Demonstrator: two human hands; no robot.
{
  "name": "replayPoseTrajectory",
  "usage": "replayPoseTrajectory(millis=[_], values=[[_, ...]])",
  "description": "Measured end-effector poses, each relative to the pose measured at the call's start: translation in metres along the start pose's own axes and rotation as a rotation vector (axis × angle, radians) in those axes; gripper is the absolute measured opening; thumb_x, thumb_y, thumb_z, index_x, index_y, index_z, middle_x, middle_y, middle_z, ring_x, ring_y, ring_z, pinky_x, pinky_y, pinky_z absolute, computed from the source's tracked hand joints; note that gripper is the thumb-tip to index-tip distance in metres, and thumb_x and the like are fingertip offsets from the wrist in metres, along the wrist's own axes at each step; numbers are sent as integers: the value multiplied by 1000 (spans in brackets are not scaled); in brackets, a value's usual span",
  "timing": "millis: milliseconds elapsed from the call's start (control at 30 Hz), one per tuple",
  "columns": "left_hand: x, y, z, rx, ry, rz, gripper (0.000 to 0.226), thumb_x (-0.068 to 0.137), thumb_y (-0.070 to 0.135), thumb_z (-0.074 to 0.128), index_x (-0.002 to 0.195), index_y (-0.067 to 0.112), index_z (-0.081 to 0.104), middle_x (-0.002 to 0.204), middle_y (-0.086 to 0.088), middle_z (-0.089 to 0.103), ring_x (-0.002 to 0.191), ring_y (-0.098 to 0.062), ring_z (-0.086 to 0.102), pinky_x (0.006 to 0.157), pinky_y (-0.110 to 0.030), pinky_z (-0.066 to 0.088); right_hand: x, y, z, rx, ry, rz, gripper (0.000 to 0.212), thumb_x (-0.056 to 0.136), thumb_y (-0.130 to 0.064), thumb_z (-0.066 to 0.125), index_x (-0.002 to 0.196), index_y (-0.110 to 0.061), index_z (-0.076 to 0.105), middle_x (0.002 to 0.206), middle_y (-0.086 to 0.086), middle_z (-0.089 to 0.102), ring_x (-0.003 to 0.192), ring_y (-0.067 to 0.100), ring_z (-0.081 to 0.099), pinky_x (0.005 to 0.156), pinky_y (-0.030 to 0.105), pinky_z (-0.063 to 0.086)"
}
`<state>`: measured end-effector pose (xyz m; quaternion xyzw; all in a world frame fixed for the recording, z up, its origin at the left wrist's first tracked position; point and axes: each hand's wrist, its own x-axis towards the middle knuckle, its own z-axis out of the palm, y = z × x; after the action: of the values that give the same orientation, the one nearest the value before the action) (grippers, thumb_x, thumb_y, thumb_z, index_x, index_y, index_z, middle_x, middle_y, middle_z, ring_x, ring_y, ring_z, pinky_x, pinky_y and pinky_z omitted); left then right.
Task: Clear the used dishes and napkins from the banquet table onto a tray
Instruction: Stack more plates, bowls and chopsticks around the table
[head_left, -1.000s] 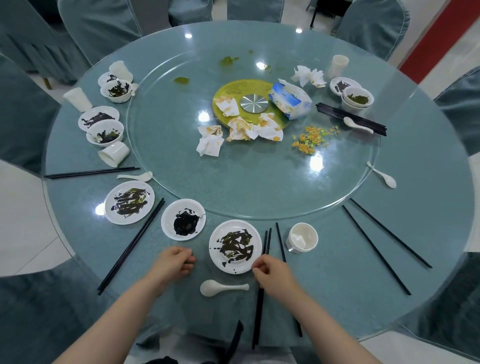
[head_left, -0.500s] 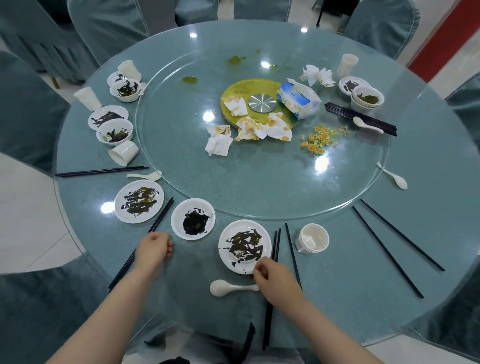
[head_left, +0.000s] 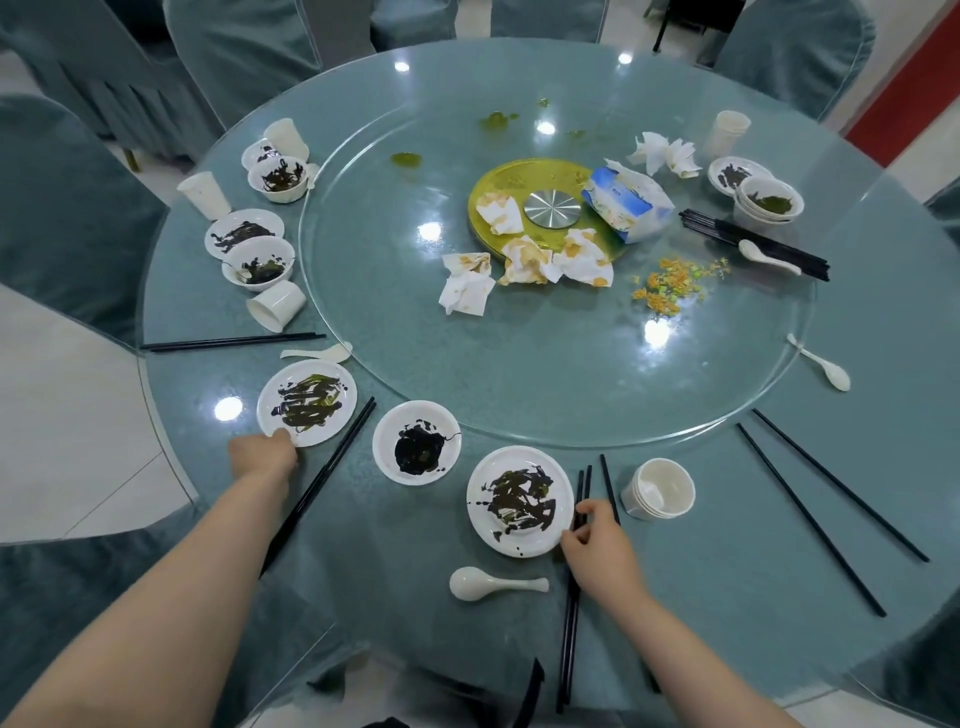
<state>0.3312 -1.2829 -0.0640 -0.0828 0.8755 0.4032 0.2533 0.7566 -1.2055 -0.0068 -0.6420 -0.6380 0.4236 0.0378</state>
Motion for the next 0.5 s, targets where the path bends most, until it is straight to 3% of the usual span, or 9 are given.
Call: replayPoseTrajectory(millis=[67,133,200,367,500], values=[[10,-4,1,3,16,-29,41,78,24,57,107,-5,61,79,-17,68,58,-29,61,63,-37,53,1,1,0,-6,2,13,30,87,-17,60,113,-21,46,73,-4,59,72,12,58,63,29,40],[-7,3,-4,10,2,-33,19,80,16,56,82,-1,66,65,-14,62,60,-28,58,68,-39,53,1,1,1,-10,3,18,28,87,-18,60,111,-22,46,72,-4,59,72,13,58,63,29,40],[-19,8,-8,-22,-19,-31,22,85,11,57,64,6,60,60,-11,57,55,-25,52,67,-35,50,0,1,1,-7,2,17,27,86,-18,60,108,-23,46,72,-4,59,71,12,57,61,28,39],[-32,14,-11,-274,-128,-102,22,96,14,54,75,12,50,69,-6,56,51,-13,54,36,-15,43,-3,2,-1,0,-3,-5,24,87,-16,60,104,-24,45,73,-3,60,69,8,55,55,18,36],[-51,17,-25,-351,-184,-132,18,98,21,54,81,13,55,73,-2,57,48,-8,53,31,-10,35,-5,1,-3,43,-8,-4,21,88,-15,60,102,-24,47,72,-1,61,66,10,55,56,20,37]])
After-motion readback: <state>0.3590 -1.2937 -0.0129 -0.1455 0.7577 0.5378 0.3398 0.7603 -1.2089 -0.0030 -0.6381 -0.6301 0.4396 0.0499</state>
